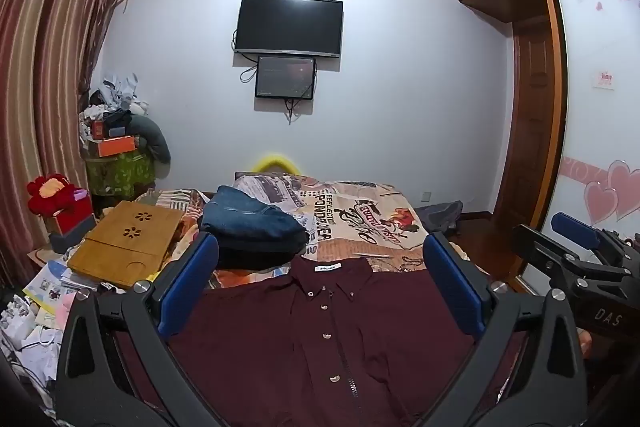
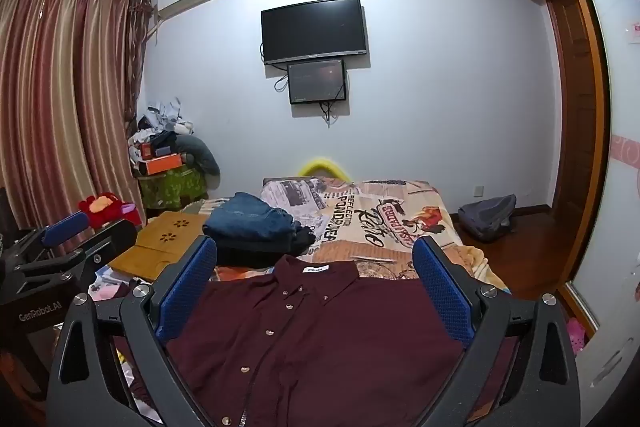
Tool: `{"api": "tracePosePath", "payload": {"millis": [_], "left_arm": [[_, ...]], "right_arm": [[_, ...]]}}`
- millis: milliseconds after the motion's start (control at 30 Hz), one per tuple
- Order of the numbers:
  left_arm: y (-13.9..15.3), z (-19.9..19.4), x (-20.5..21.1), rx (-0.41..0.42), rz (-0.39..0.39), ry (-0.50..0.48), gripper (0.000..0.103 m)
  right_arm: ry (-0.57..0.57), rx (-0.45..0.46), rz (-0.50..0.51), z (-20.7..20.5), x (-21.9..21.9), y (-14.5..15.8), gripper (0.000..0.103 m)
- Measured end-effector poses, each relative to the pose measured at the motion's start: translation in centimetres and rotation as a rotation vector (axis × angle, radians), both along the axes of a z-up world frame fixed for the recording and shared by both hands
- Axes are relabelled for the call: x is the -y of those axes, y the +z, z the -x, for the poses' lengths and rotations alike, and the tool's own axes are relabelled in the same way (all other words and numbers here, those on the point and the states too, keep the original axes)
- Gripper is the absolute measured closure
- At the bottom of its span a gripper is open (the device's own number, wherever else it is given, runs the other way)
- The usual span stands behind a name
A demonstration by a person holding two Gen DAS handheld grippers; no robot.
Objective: Fold large clothes
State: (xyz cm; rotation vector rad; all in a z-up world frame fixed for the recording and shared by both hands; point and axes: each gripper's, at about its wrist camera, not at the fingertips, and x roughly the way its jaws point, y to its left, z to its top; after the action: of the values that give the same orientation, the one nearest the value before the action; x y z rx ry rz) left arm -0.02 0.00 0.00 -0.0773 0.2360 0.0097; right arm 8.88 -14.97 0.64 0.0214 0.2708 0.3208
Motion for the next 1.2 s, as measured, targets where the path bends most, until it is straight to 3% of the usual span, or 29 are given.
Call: {"api": "tracePosePath", "payload": {"millis": [1200], "left_arm": [[-0.9,-0.4,-0.9,-0.034,0.015,0.025,0.0]], "right_arm": [[0.002,-0.044,0.011,-1.0,-0.4,-0.6,0.005]]}}
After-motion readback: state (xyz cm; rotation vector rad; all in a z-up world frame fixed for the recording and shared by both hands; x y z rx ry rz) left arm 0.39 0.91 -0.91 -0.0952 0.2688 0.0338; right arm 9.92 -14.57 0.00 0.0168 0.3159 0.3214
